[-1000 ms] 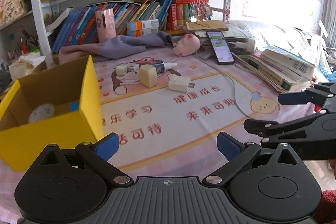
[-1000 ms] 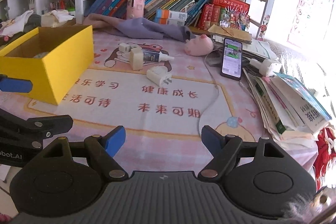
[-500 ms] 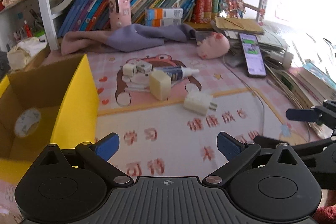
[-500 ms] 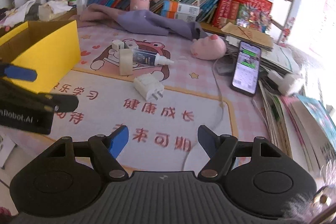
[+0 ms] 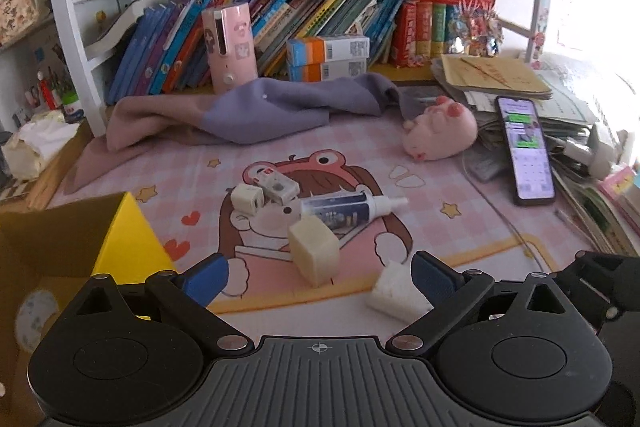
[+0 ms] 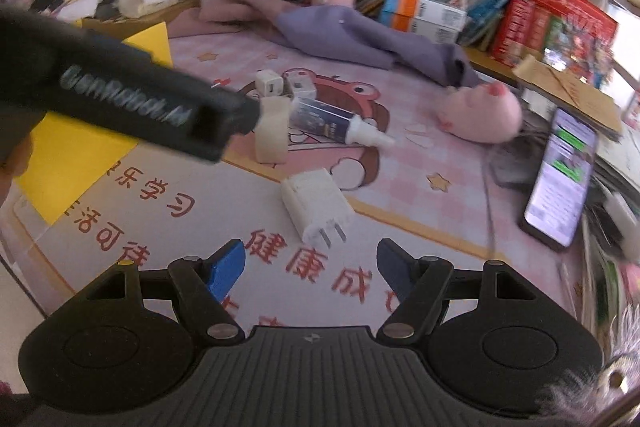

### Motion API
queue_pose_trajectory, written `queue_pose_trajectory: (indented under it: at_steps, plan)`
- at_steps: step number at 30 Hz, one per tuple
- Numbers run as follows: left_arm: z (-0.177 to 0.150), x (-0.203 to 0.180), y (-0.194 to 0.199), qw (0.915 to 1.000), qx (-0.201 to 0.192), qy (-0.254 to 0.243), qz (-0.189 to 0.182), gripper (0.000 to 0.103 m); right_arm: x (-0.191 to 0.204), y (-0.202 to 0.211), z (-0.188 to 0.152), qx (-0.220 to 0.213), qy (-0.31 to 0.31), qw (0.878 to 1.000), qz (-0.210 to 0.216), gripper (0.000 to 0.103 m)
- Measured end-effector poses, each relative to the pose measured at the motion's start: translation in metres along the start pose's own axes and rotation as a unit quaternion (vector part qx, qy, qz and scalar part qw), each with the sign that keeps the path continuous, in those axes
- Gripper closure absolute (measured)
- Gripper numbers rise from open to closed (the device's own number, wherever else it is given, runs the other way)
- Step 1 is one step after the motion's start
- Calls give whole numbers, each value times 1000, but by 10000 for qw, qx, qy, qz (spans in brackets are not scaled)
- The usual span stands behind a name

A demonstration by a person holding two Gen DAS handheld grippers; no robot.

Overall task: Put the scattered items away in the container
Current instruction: 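Move the left tool to the white block and close on it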

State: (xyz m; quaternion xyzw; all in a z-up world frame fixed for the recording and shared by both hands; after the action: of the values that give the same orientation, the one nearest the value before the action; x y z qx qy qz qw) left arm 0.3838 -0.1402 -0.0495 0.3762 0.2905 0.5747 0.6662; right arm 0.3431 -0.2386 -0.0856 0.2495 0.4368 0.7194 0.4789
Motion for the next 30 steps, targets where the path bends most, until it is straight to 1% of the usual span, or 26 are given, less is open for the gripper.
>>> queue_pose_trajectory:
  at_steps: [2,3,7,11,14,17,19,21,22,23,25,27,30]
  plan:
    - [6,0,-12,10000,88,11,36,6,0,-8,5,8,99,9999,44,32]
    - [8,-1,-17,9999,136,18,39,9,0,-13,8,16,139,9999,62,32]
    - [16,0,-43,9992,380,116,37,11,-4,-29,16,66,197,9998,70,37]
    - [21,1,-66,9982,570,102,153,22,-8,-45,23,145,223,9996,67,42]
    - [24,0,-82,9972,712,140,165,27,-9,-56,25,220,261,9994,99,46]
    - [24,2,-95,9955,886,308,102,34,-10,-63,28,270,316,9990,144,46]
    - [23,4,-101,9939,1013,436,71,40,-10,-67,30,295,330,9989,172,47]
    - [22,5,-105,9926,1102,513,44,52,-11,-71,31,327,330,9987,207,47]
    - [20,6,-106,9920,1135,559,35,55,-12,-72,31,343,329,9986,222,47]
    - [19,7,-108,9913,1163,613,12,61,-12,-73,31,351,327,9986,239,47]
    - [17,8,-109,9901,1172,759,-140,69,-13,-74,33,350,313,9985,285,47]
    - [17,7,-107,9902,1146,786,-159,73,-13,-76,34,337,329,9984,323,47]
    - [15,7,-104,9902,1140,789,-189,78,-12,-77,36,341,339,9980,410,48]
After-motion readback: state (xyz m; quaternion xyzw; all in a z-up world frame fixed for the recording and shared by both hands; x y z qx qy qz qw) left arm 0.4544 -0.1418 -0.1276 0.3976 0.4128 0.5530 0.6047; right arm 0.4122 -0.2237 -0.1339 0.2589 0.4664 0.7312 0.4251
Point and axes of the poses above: each gripper's, at about its wrist camera, not at the fingertips, and y roughly against the way its jaws point, x to its left, z to its top, the point moved 9 cm from there along -y, roughly the way its jaws point, and after that the axes turned 14 degrees about x, right-handed, at the moved point
